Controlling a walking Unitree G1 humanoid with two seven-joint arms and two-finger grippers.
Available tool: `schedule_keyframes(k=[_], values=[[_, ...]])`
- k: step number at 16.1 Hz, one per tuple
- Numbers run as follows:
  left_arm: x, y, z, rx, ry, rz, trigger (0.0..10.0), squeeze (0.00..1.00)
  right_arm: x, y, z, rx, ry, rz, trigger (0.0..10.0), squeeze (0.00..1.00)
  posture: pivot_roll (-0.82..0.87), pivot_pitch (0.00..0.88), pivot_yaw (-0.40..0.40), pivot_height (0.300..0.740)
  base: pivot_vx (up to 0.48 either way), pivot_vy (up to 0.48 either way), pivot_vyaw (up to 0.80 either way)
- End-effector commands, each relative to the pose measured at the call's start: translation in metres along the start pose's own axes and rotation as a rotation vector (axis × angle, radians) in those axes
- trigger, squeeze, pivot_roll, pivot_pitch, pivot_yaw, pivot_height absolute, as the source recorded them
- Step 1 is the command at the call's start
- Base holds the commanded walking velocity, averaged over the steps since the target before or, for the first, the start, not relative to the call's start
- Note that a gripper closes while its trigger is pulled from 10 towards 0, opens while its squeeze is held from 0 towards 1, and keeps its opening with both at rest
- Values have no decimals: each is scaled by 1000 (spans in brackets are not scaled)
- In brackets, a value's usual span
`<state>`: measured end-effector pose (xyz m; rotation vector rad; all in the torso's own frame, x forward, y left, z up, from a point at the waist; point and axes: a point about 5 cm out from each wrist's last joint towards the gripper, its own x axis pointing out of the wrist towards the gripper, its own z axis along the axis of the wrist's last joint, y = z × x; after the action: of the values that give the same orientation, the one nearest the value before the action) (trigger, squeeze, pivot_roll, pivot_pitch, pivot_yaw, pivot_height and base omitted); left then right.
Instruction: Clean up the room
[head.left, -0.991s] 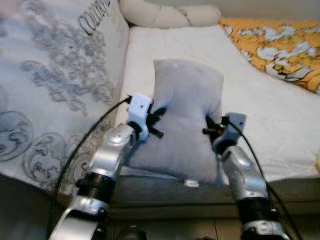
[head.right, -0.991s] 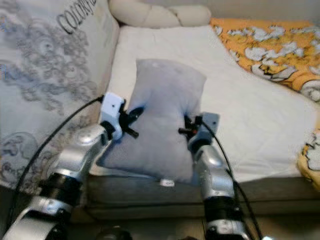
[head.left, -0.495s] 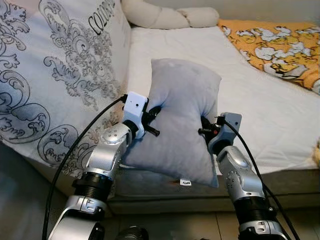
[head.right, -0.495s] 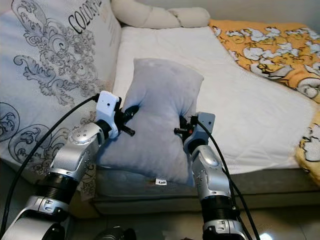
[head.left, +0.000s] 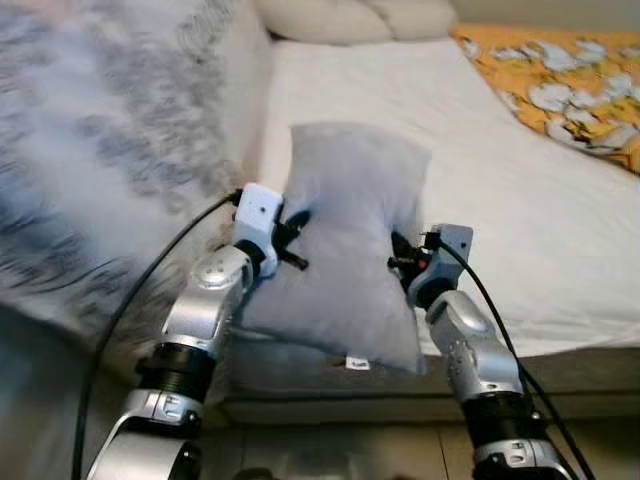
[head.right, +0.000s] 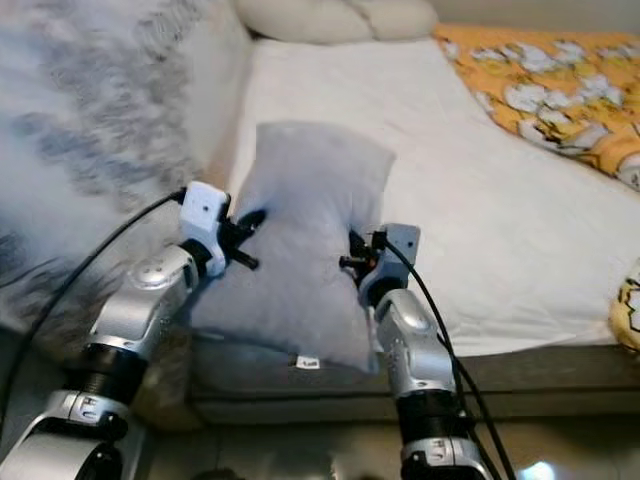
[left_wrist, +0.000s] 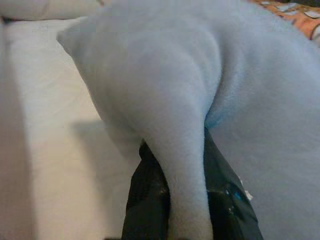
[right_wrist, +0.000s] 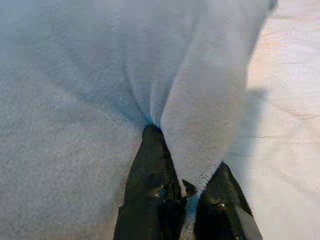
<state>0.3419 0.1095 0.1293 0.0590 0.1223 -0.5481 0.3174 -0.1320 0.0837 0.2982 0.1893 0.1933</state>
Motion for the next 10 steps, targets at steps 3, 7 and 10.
schedule_keyframes(k=[3,7,10], values=[[8,-9,12,20,-48,-30,10000,0,-1,-11,9,-25,-17,-25,10000,0,18,0,6,740,296,0,0],[8,-9,12,23,-48,-28,10000,0,0,-8,9,-88,0,12,10000,0,18,0,2,740,297,0,200],[8,-8,12,29,-47,-26,10000,0,0,-8,7,-51,9,7,10000,0,21,0,0,740,296,0,267]])
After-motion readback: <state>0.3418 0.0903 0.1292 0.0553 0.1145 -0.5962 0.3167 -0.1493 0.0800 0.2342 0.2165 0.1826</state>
